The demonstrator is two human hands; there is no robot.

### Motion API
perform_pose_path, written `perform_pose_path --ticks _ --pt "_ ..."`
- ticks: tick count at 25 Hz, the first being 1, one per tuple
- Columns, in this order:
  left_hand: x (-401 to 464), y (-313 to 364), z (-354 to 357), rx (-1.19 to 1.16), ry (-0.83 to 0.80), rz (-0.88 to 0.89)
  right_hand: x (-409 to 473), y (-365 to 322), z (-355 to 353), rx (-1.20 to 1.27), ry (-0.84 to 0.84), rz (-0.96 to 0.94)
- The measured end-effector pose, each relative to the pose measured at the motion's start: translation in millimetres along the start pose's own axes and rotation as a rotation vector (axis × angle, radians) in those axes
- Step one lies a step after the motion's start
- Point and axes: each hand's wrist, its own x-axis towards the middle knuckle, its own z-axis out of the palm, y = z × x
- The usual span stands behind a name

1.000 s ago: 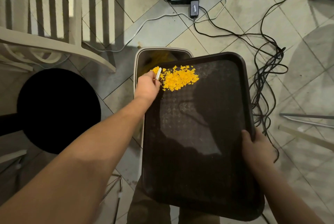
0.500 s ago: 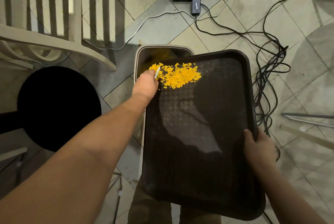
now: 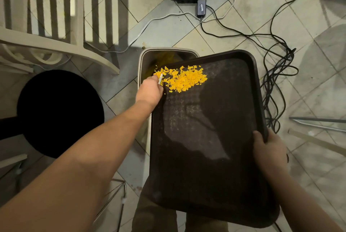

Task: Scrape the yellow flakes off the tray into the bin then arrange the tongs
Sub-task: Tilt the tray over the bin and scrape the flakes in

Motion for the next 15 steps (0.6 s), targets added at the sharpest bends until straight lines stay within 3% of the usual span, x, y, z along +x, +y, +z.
perform_pose_path --ticks 5,10,13,15 --pt "-20 -2 12 -0.088 -0.048 0.038 2 -11 -11 -0.017 0.036 -0.048" --pt "-9 -9 12 -0.081 0.013 -0.022 7 -16 -16 -0.041 0.063 -0.057" --pt "-18 -4 13 -0.172 0.066 0.023 6 -17 -15 -0.056 0.068 -0.058" --pt "-35 -4 21 -0.171 0.014 0.068 3 -19 -14 -0.067 0.063 -0.051"
